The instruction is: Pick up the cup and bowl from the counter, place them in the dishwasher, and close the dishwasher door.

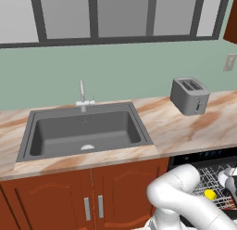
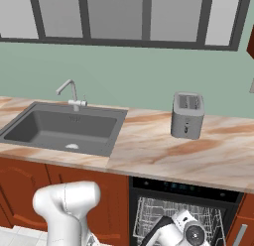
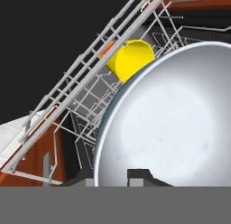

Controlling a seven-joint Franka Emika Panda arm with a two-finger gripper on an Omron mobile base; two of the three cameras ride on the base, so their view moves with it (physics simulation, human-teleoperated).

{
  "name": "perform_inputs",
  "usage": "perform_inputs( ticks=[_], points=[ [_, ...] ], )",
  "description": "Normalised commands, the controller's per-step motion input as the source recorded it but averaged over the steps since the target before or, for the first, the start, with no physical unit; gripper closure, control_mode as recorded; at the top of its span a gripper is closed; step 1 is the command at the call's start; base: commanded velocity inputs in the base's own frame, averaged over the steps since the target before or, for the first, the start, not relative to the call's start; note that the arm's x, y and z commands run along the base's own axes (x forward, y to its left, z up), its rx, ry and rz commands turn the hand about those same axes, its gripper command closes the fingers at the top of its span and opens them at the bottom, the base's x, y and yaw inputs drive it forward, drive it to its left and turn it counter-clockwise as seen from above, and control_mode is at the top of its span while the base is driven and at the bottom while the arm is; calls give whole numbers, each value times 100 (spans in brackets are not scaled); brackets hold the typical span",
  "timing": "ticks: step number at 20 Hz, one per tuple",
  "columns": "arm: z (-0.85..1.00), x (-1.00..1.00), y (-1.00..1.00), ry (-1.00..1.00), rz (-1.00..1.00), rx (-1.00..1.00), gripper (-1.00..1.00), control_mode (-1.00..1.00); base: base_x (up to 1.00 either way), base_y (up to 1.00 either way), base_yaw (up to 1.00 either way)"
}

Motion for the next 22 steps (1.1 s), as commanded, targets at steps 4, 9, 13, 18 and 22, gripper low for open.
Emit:
perform_inputs(
  ticks=[4,9,13,18,22],
  points=[
    [-33,28,-24,5,0,1,100,-100,0,0,0],
    [-41,26,-26,5,0,2,100,-100,0,0,0],
    [-54,21,-26,2,0,1,100,-100,0,0,0],
    [-55,3,-24,0,0,0,100,-100,0,0,0],
    [-48,6,-21,0,0,0,100,-100,0,0,0]
  ],
)
